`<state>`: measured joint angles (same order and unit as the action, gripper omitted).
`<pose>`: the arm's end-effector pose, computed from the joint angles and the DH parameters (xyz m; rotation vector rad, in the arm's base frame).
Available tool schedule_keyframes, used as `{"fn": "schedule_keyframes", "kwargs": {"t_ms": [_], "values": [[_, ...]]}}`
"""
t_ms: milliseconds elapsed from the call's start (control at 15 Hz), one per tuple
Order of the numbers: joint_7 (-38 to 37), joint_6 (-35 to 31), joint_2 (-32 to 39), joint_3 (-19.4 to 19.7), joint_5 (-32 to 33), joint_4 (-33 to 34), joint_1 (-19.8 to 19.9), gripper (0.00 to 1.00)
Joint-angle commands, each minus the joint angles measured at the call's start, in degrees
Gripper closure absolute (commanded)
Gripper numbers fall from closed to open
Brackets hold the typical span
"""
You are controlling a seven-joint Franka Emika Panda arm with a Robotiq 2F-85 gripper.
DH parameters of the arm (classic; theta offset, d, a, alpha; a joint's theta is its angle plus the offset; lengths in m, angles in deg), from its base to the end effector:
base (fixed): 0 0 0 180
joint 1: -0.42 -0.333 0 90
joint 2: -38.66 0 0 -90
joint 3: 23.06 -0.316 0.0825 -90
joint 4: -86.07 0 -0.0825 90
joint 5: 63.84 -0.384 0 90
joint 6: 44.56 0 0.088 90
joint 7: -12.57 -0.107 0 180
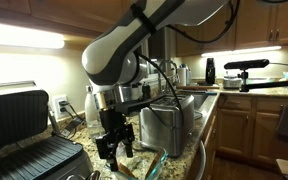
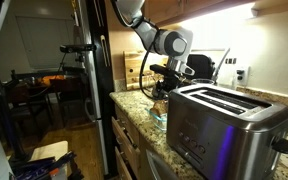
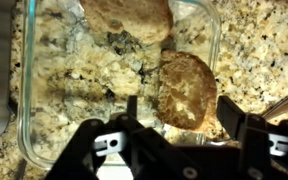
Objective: Put two slices of bread in the bread toaster
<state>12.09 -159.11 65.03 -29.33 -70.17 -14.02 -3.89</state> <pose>0.6255 0.1181 0.2970 -2.9945 -0.1703 0.3299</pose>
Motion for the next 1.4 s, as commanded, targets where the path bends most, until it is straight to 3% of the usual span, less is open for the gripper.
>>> {"fn": "schedule_keyframes", "kwargs": {"t_ms": [0, 333, 467, 733, 1333], "values": [[0.9, 0.2, 0.6, 0.2, -1.1, 1.0, 0.2, 0.42], [0.9, 0.3, 0.6, 0.2, -1.1, 1.5, 0.2, 0.50], [0.9, 0.2, 0.5, 0.3, -1.1, 1.4, 0.3, 0.71], [0.9, 0.0, 0.4, 0.6, -1.1, 1.3, 0.5, 0.97], [-2.8, -2.9, -3.7, 3.2, 1.6, -2.2, -0.2, 0.96]]}}
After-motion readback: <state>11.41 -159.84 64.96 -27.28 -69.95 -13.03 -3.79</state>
